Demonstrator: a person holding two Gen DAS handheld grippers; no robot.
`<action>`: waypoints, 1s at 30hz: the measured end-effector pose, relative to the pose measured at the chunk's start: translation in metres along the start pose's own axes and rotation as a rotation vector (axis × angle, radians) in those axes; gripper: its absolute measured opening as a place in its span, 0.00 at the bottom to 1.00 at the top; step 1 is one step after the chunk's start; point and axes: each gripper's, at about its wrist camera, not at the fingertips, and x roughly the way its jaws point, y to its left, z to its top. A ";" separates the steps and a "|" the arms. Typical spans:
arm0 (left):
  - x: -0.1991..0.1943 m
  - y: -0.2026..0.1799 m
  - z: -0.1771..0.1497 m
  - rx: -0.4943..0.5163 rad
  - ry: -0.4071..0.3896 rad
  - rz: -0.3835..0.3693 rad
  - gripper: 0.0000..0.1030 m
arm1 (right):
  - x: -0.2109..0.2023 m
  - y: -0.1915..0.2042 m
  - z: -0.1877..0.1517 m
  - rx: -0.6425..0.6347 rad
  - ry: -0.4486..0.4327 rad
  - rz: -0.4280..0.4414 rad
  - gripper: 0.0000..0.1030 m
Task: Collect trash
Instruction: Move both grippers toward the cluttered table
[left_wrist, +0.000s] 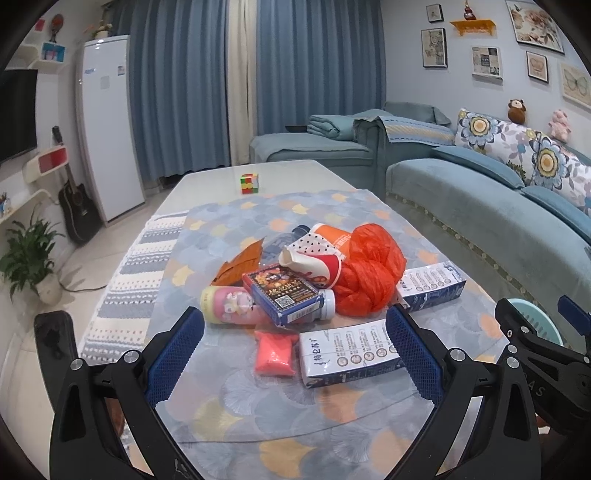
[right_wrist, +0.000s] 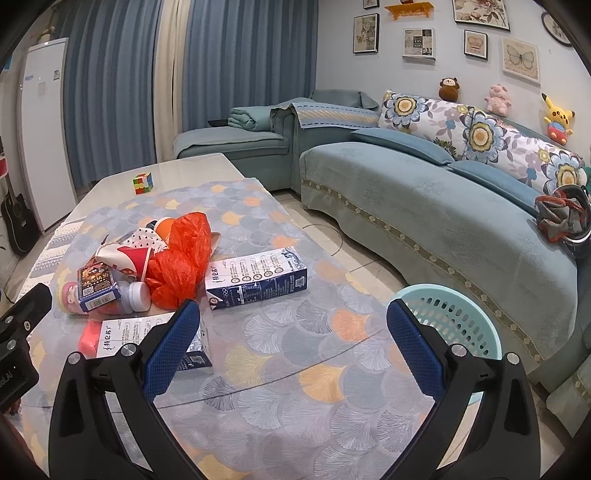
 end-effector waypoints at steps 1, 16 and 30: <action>0.000 0.000 0.000 0.002 0.000 0.002 0.93 | 0.000 0.000 0.000 0.000 0.000 0.000 0.94; -0.001 -0.003 -0.001 0.002 0.001 0.002 0.93 | 0.003 0.002 0.000 -0.004 0.001 -0.002 0.94; 0.006 0.045 0.000 -0.121 0.060 -0.073 0.91 | -0.004 0.002 0.013 -0.060 -0.073 0.022 0.74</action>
